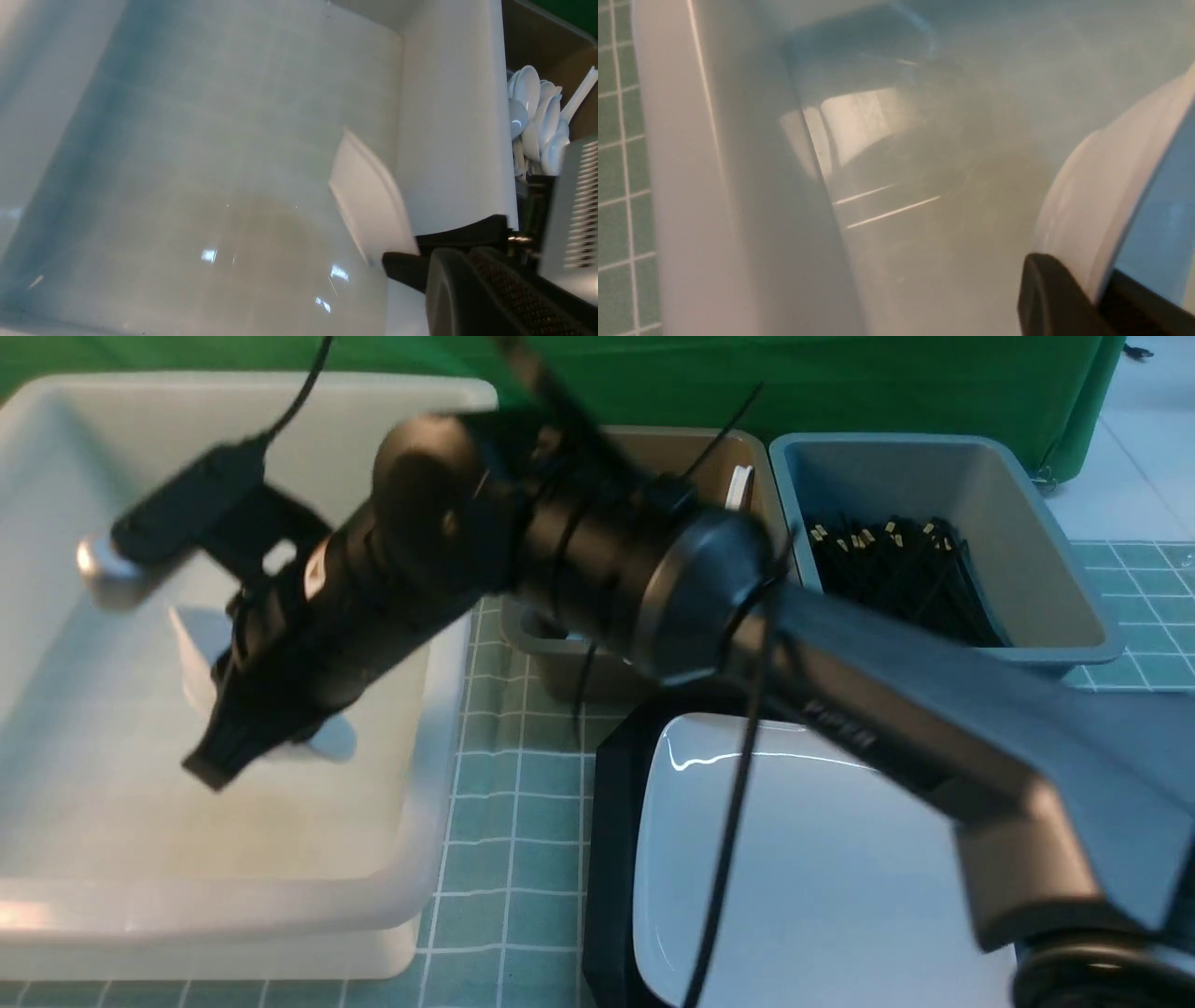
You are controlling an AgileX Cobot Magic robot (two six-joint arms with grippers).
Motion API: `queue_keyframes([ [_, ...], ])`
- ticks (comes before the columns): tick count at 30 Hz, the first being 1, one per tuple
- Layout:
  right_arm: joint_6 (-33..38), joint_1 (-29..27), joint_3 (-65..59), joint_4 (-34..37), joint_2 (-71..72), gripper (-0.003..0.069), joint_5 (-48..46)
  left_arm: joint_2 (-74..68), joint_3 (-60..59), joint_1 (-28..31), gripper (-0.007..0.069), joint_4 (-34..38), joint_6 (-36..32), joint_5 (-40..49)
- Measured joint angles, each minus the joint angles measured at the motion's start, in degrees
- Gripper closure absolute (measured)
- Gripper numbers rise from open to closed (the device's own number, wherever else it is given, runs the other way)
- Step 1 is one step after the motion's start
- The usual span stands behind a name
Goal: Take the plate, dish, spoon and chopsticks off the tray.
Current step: Use the right arm to put the small plate into the large storage box on the left
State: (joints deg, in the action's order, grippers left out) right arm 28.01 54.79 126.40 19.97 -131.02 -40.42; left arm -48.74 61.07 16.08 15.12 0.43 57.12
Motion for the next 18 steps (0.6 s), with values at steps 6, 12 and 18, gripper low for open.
queue_keyframes([
  [6, 1.5, 0.3, 0.0, -0.43, -3.29, 0.0524, 0.14, 0.05, 0.0, 0.0, 0.0615, -0.18, 0.0, 0.82],
  [12, 1.62, 0.3, 0.12, -0.6, -3.55, 0.0361, 0.2, 0.05, 0.0, 0.0, 0.0615, -0.33, -0.43, 1.25],
  [18, -2.65, 0.1, 0.12, -1.35, -2.12, 0.0323, -2.15, 0.05, 0.0, 0.0, 0.0615, -0.4, -1.56, 1.61],
])
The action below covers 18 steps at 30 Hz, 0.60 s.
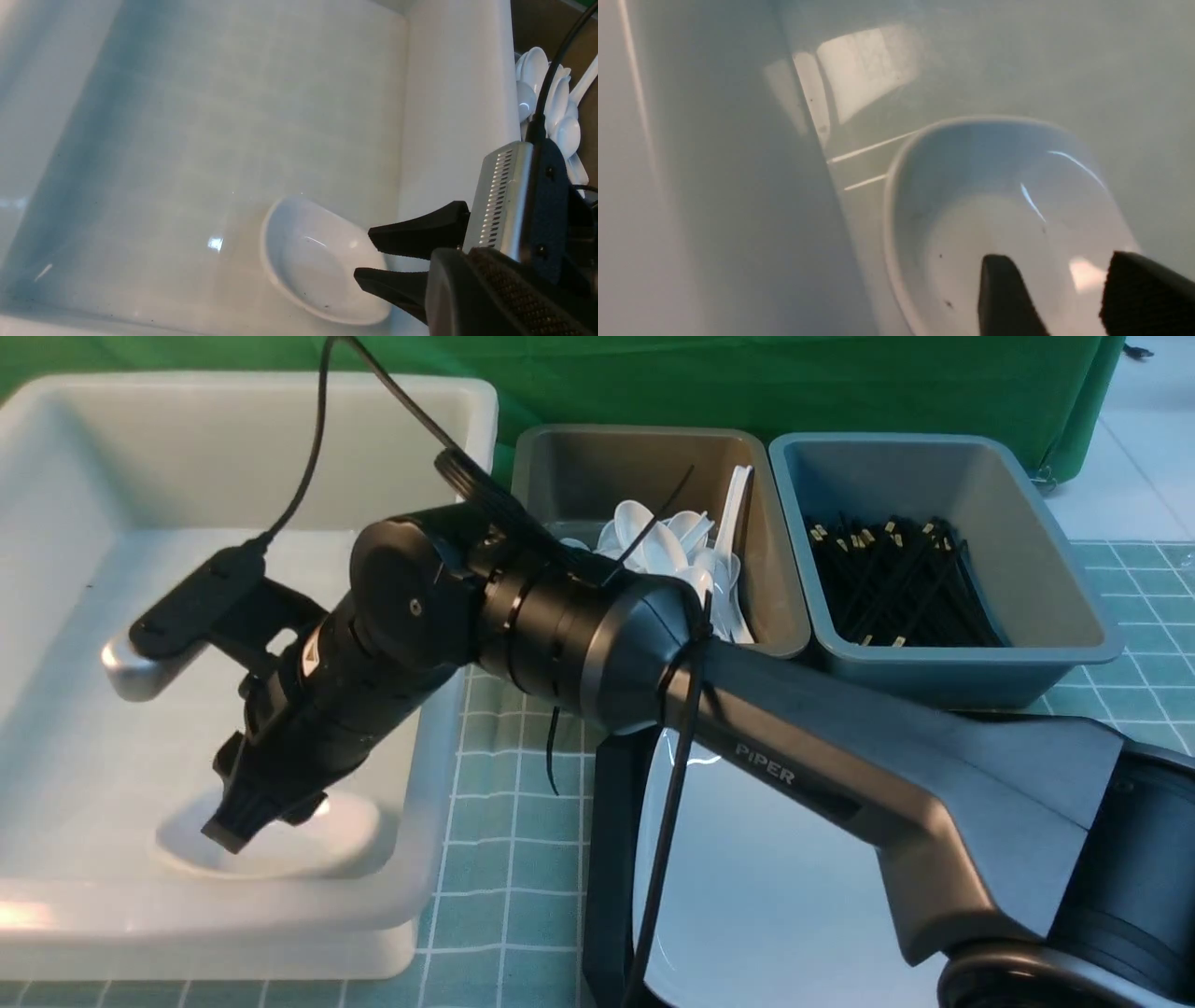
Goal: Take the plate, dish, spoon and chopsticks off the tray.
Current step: Use the right arm to grab a small plate from the dinner plate
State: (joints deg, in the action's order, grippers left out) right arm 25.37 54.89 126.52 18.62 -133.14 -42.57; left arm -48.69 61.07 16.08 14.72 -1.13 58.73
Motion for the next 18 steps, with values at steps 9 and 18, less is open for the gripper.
queue_keyframes([
  [9, -14.3, -6.64, 0.1, -29.18, 16.69, 0.055, -20.51, 0.0, 0.0, 0.0, 0.0615, 0.56, -4.07, 0.98],
  [18, -17.08, -29.58, -22.18, -32.52, 40.07, 0.0632, -22.22, 0.0, -0.02, -3.35, 0.0615, 1.82, -5.77, 0.94],
])
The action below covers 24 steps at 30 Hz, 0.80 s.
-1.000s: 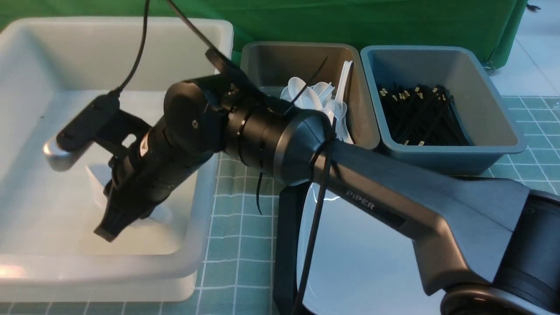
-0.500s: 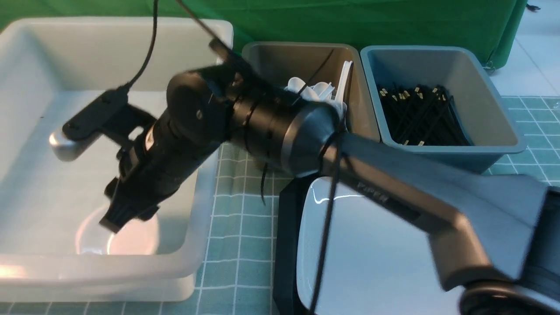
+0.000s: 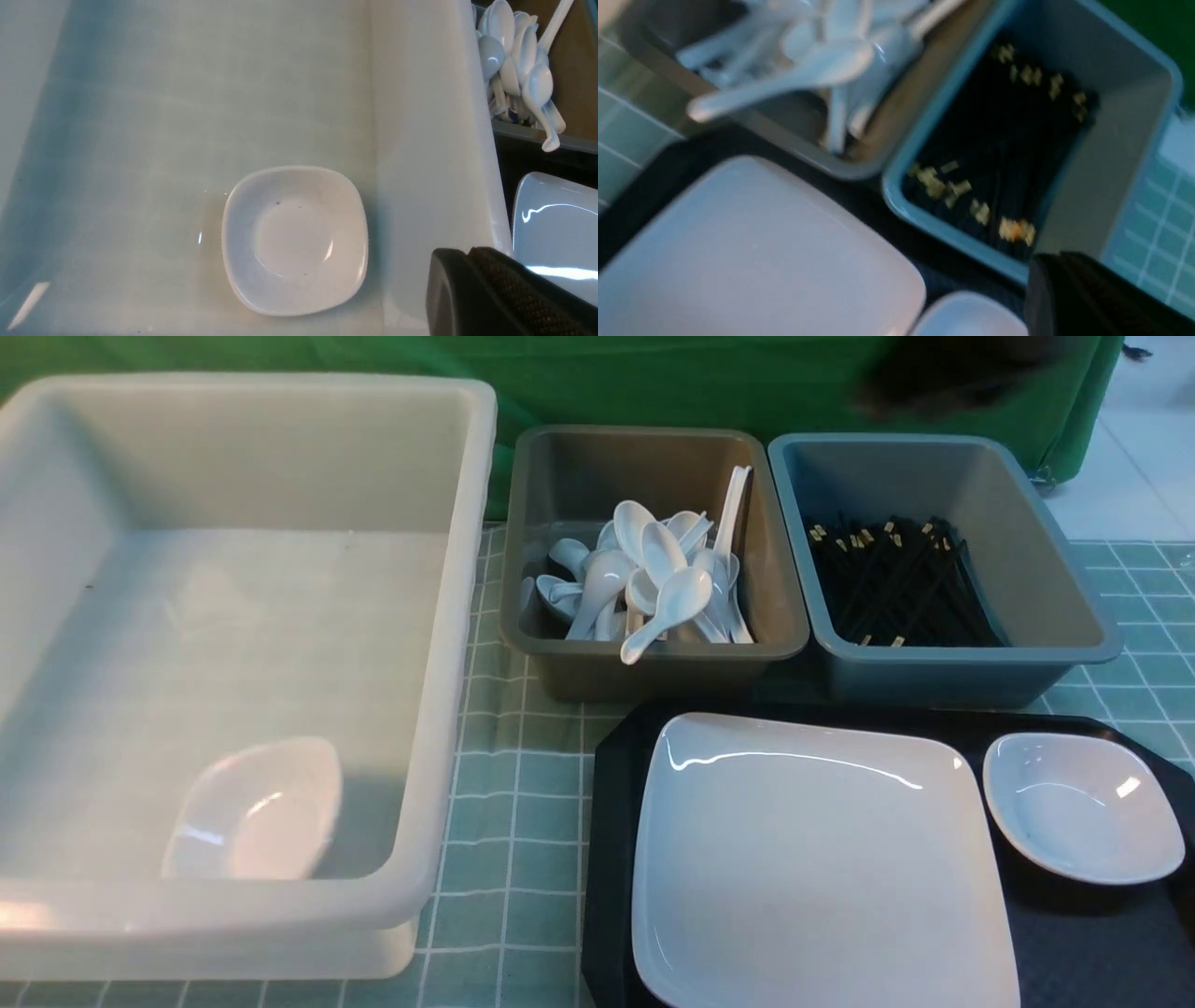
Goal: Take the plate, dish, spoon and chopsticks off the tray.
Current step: Use the right arm to grab a small plate from the dinner plate
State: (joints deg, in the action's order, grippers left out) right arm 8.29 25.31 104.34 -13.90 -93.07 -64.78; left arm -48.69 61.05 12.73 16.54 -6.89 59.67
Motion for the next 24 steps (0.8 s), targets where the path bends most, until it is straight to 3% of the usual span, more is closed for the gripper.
queue_keyframes([
  [2, -0.06, -4.02, -5.5, 0.44, 3.05, 0.0624, 0.05, 0.0, -0.05, -0.2, 0.0615, 0.12, -0.11, -0.12],
  [4, -0.21, -10.49, -19.72, 1.25, 6.74, 0.0557, 0.4, 0.0, -0.29, -0.21, 0.0615, 0.27, -0.18, -0.46],
  [5, -0.26, -10.85, -20.68, 1.26, 6.95, 0.0541, 0.53, 0.0, -0.29, -0.21, 0.0615, 0.27, -0.18, -0.51],
  [7, -0.26, -13.03, -28.02, 1.68, 7.33, 0.0464, 2.65, 0.0, -0.29, -0.21, 0.0615, 0.27, -0.18, -0.68],
  [11, -0.07, -14.38, -45.52, 2.59, 6.46, 0.0225, 18.79, 0.0, -0.29, -0.21, 0.0615, 0.27, -0.2, -0.83],
  [13, -0.07, -14.31, -51.18, 2.72, 5.34, 0.0156, 26.44, 0.0, -0.29, -0.21, 0.0615, 0.27, -0.2, -0.83],
  [19, -0.07, -14.31, -57.21, 0.93, 1.42, 0.0123, 35.92, 0.0, -0.29, -0.21, 0.0615, 0.27, -0.2, -0.83],
  [24, -1.75, -14.31, -57.27, -2.46, -1.68, 0.0174, 41.47, 0.0, -0.29, -0.21, 0.0615, 0.27, -0.25, -0.87],
])
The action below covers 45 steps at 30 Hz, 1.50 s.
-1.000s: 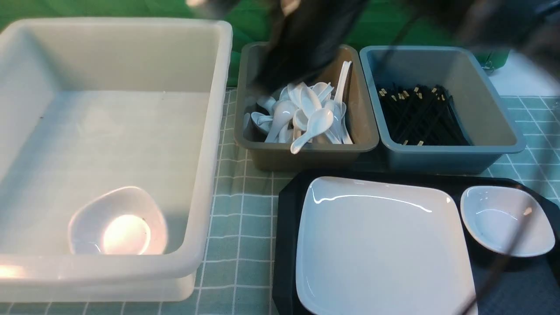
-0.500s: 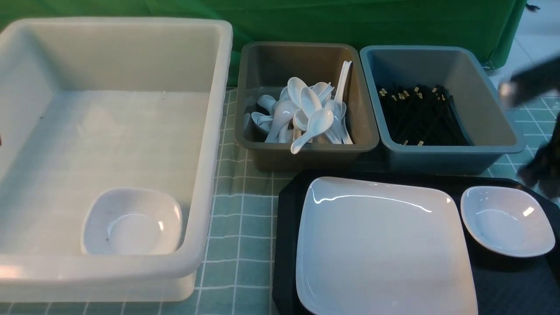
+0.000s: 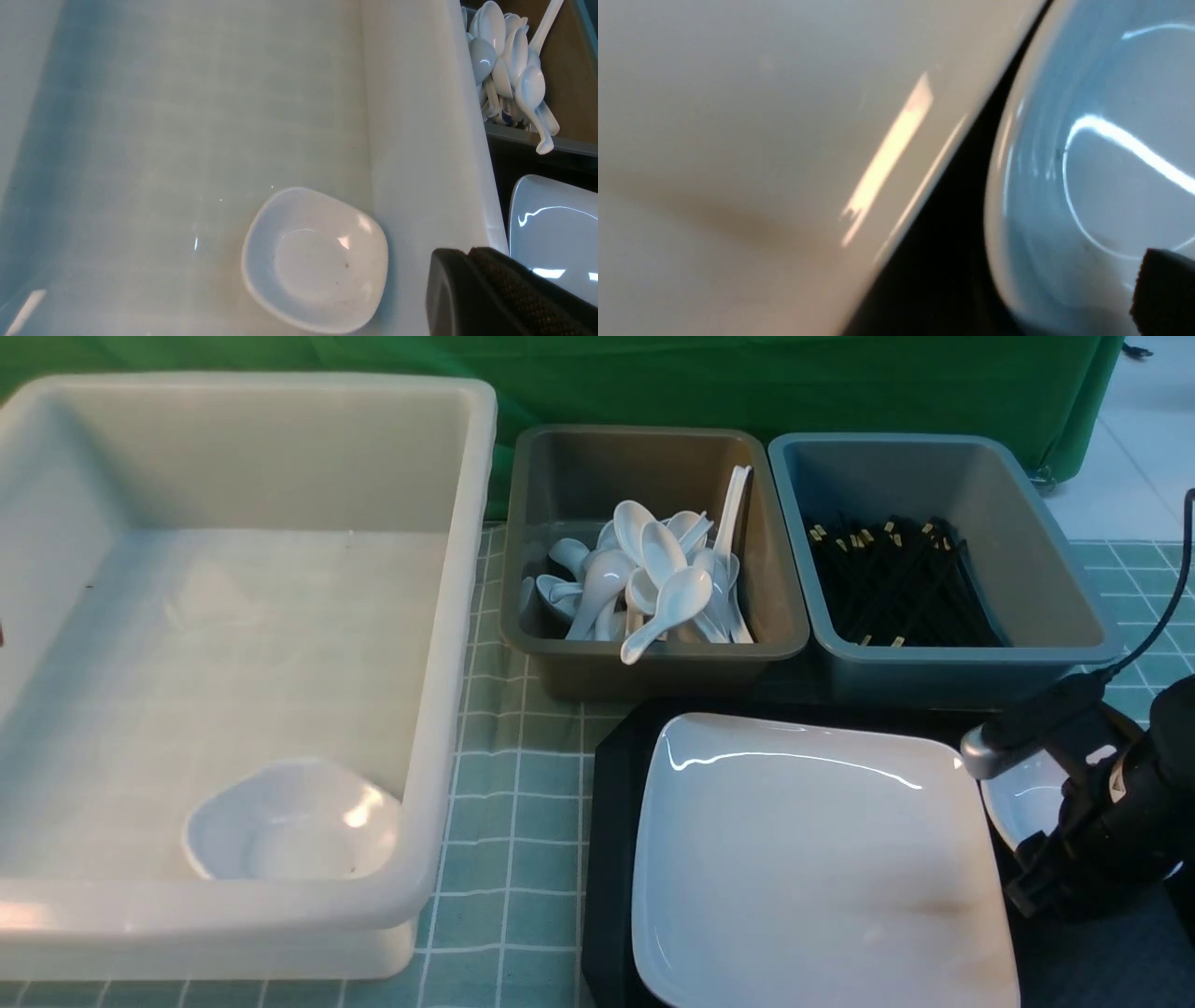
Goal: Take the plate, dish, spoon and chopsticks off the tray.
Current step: Use the right arm to grab a small plate from the dinner plate, then use the right arm to put the small plate into the large storage box on the left
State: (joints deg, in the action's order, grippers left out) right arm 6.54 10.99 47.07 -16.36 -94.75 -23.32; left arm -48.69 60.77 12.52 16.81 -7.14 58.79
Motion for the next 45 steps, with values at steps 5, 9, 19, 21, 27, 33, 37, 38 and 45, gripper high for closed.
queue_keyframes([
  [5, 0.25, 0.0, 0.0, -0.6, -0.6, 0.0223, 2.62, 0.0, 0.0, 0.0, 0.0615, 0.0, 0.0, 0.0],
  [9, 1.32, 0.07, 0.09, -1.96, -0.61, 0.0418, 4.48, 0.0, 0.0, 0.0, 0.0615, 0.0, 0.0, 0.0],
  [19, -1.16, 3.72, 0.13, -2.64, 9.51, 0.0576, -1.84, 0.0, 0.0, 0.0, 0.0615, 1.39, 0.0, 0.0],
  [21, -2.65, 5.02, 0.35, -2.09, 13.25, 0.0592, -3.3, 0.0, 0.0, 0.0, 0.0615, 1.44, 0.0, 0.0],
  [27, -3.14, 12.76, 15.15, 5.79, 23.88, 0.0592, -5.52, 0.0, 0.0, 0.0, 0.0615, 2.58, 0.0, 0.0],
  [33, 5.32, 24.92, 32.62, 17.84, 16.04, 0.0592, -5.47, 0.0, 0.0, 0.0, 0.0615, 2.79, 0.25, 0.0],
  [37, 7.78, 34.03, 43.21, 20.33, 5.37, 0.0592, -6.03, 0.05, 0.0, 0.0, 0.0615, 2.79, 0.48, 0.0],
  [38, 8.16, 36.3, 46.19, 20.55, 1.92, 0.0592, -6.19, 0.05, 0.0, 0.0, 0.0615, 2.79, 0.54, 0.0],
  [45, 9.1, 45.86, 64.27, 21.38, -18.19, 0.0592, -6.83, 0.95, 0.0, 0.0, 0.0615, 2.67, 1.5, 0.05],
])
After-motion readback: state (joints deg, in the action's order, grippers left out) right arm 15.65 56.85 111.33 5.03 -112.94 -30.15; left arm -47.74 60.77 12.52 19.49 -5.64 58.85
